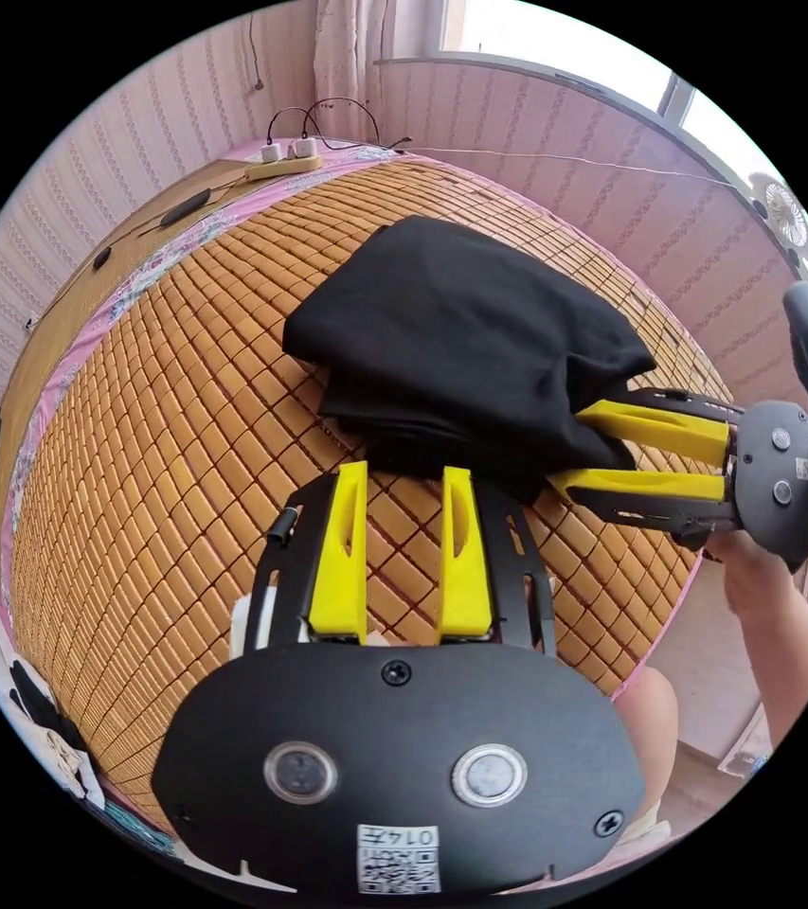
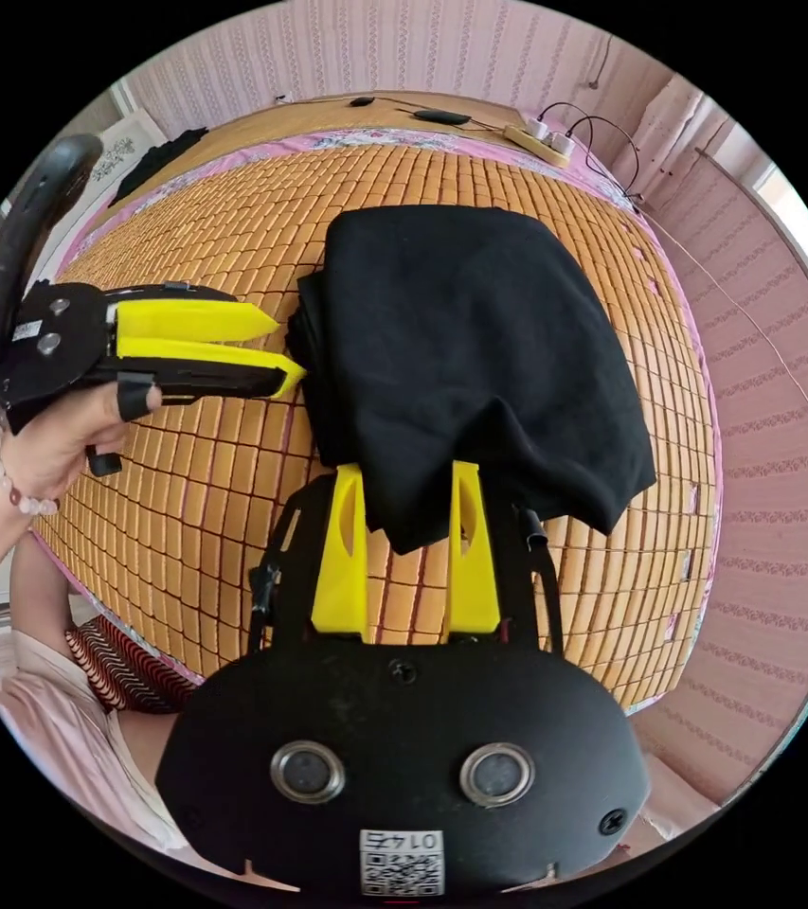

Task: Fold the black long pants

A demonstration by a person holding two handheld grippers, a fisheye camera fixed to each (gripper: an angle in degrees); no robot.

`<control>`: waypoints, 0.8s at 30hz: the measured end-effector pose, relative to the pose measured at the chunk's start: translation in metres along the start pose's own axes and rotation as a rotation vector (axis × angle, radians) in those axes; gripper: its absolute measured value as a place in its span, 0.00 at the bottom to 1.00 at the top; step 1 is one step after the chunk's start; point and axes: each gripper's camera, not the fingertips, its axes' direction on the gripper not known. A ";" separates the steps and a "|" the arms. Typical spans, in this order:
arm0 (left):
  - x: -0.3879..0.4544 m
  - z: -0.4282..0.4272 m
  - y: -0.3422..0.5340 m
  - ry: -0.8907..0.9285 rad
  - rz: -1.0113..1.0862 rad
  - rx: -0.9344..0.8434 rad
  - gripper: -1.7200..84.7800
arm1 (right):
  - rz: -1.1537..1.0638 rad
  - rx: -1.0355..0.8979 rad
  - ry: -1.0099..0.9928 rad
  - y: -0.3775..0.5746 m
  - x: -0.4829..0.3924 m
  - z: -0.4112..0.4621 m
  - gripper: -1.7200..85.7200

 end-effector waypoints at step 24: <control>-0.215 -0.319 0.434 -0.271 -0.203 0.339 0.01 | 0.054 0.749 -0.794 0.157 0.020 -0.241 0.05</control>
